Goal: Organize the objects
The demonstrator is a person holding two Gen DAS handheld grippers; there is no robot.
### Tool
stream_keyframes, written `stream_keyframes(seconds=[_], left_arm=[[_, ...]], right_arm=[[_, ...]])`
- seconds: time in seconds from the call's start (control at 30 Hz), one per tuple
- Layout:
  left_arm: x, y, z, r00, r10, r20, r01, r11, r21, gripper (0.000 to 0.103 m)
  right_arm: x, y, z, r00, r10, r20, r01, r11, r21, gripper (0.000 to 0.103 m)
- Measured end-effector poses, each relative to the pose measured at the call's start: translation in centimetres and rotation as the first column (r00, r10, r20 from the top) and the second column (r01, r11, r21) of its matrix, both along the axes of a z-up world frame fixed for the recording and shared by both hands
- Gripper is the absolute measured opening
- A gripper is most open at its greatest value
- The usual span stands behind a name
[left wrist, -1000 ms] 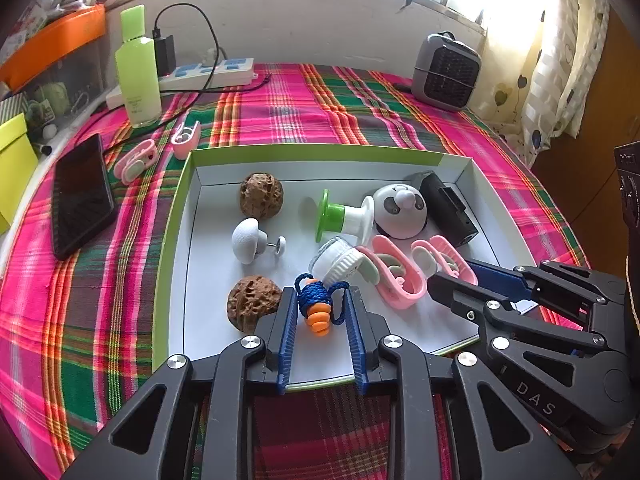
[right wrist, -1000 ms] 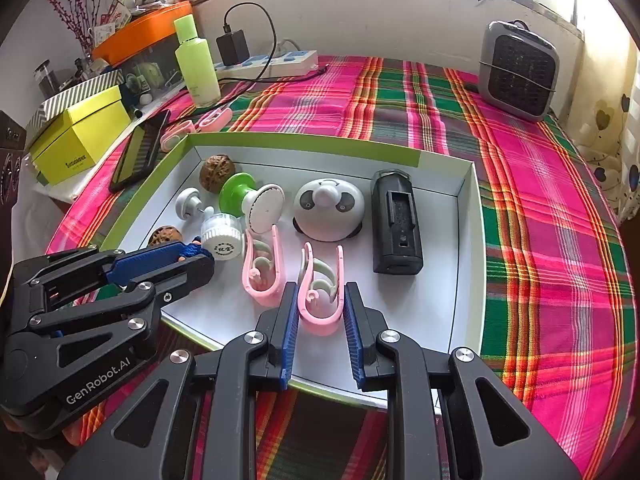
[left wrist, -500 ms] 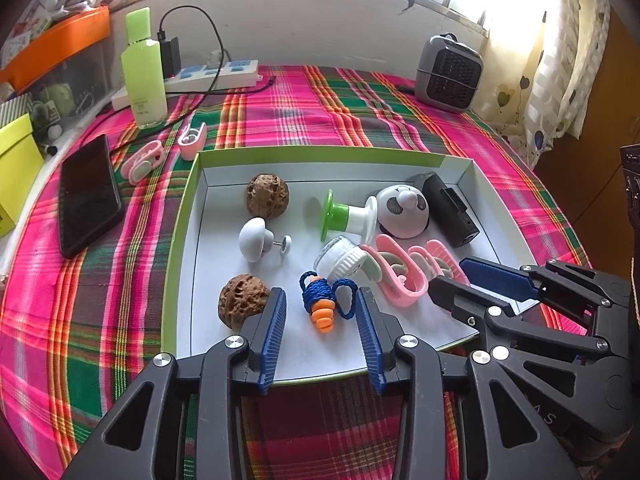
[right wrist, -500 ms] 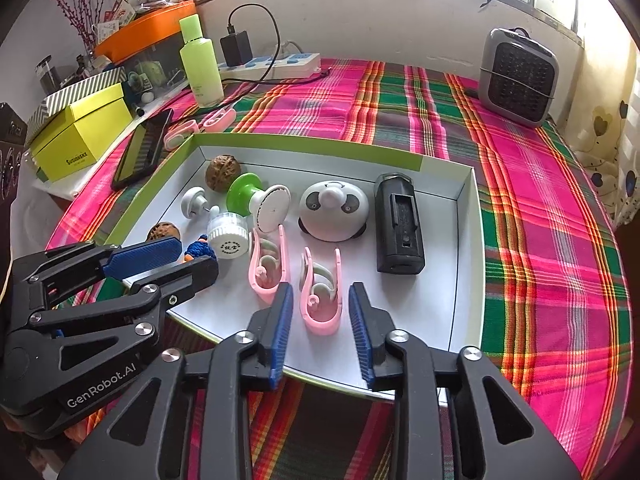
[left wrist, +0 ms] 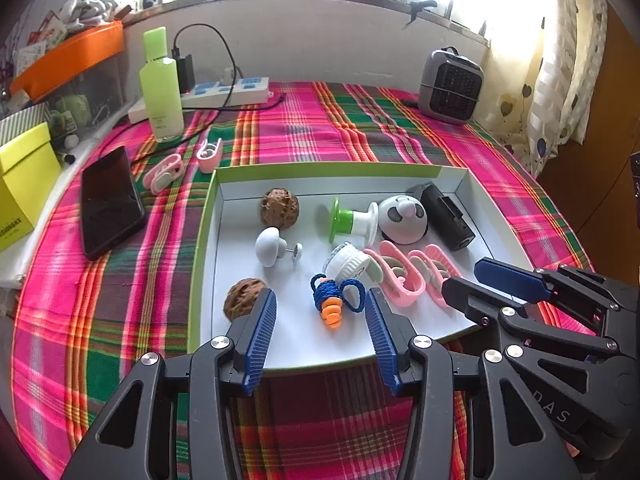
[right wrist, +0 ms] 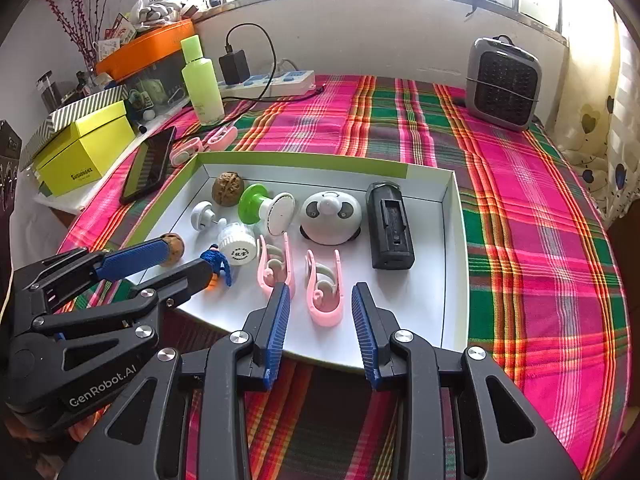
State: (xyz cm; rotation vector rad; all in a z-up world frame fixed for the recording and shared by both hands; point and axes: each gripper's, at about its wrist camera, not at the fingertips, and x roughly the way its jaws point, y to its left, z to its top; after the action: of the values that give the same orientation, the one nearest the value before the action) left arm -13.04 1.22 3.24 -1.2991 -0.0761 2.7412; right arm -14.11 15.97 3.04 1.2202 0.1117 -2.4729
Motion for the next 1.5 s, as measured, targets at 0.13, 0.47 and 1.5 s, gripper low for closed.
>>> stream_keyframes(seconds=[0.13, 0.47, 1.5], left_arm=[[1.0, -0.2, 0.9, 0.999, 0.022, -0.044, -0.023, 1.000, -0.012, 0.046], [3.4, -0.4, 2.0, 0.995, 0.041, -0.086, -0.044, 0.999, -0.028, 0.046], [10.4, -0.6, -2.7, 0.996, 0.088, -0.007, -0.088, 0.994, -0.060, 0.048]], right_arm=[[0.8, 0.2, 0.6, 1.000, -0.007, -0.022, 0.006, 1.000, -0.016, 0.034], [3.1, 0.4, 1.7, 0.997, -0.020, -0.072, 0.019, 1.000, -0.023, 0.039], [9.9, 1.3, -2.6, 0.995, -0.088, -0.047, 0.091, 0.994, 0.062, 0.050]])
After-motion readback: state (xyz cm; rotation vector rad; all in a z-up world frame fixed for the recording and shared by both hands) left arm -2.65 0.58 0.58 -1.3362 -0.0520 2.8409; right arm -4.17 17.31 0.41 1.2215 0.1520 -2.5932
